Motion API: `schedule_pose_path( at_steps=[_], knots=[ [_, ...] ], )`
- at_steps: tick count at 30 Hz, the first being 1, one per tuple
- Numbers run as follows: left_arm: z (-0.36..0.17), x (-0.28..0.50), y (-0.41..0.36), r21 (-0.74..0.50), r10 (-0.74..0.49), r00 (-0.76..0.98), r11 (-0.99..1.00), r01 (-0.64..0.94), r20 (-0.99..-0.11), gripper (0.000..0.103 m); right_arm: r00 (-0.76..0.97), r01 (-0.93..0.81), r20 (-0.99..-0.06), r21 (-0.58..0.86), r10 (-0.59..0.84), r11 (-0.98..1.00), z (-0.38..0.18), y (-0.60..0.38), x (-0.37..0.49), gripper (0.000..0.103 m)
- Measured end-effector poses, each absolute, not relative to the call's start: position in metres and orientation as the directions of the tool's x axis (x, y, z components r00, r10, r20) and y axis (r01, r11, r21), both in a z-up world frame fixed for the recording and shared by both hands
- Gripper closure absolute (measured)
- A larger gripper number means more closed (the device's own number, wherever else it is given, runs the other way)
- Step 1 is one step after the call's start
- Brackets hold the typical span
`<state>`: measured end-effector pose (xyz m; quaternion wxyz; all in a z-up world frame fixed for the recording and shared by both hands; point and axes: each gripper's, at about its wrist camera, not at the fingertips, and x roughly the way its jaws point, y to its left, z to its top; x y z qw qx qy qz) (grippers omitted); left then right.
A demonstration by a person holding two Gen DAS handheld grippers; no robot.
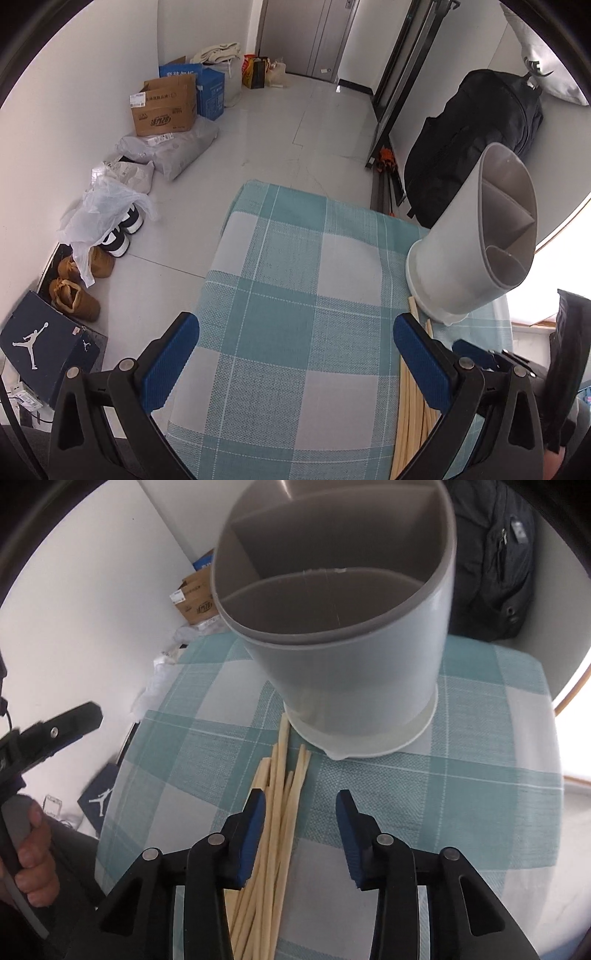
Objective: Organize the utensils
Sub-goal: 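Lower the right tool onto the wooden chopsticks and close on one, then close the left tool on a chopstick while the right tool lifts its chopstick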
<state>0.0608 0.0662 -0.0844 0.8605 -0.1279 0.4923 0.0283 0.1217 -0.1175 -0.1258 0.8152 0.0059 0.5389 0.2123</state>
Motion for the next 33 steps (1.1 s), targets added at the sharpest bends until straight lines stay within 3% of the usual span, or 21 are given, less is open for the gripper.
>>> schedule_pose_path(
  at_steps=[5, 7, 11, 20, 33],
  knots=[
    [-0.086, 0.061, 0.068, -0.199, -0.097, 0.503, 0.968, -0.154, -0.859, 0.001, 0.305, -0.324, -0.887, 0.245, 0.346, 0.914, -0.135, -0.111, 0.138, 0.065],
    [-0.087, 0.062, 0.069, -0.202, -0.103, 0.501, 0.968, -0.147, -0.859, 0.001, 0.318, -0.324, -0.894, 0.211, 0.316, 0.922, -0.136, -0.109, 0.138, 0.071],
    [-0.093, 0.064, 0.068, -0.197, -0.109, 0.488, 0.971, -0.133, -0.866, 0.001, 0.312, -0.313, -0.894, 0.223, 0.321, 0.923, -0.136, -0.114, 0.136, 0.097],
    [-0.102, 0.066, 0.051, -0.125, -0.069, 0.46, 0.988, -0.091, -0.885, 0.001, 0.361, -0.271, -0.858, 0.279, 0.365, 0.921, -0.111, -0.15, 0.125, 0.098],
    [-0.125, 0.057, 0.006, -0.059, -0.063, 0.344, 0.998, 0.023, -0.937, 0.001, 0.519, -0.197, -0.683, 0.489, 0.513, 0.85, -0.052, -0.218, 0.098, 0.098]
  ],
)
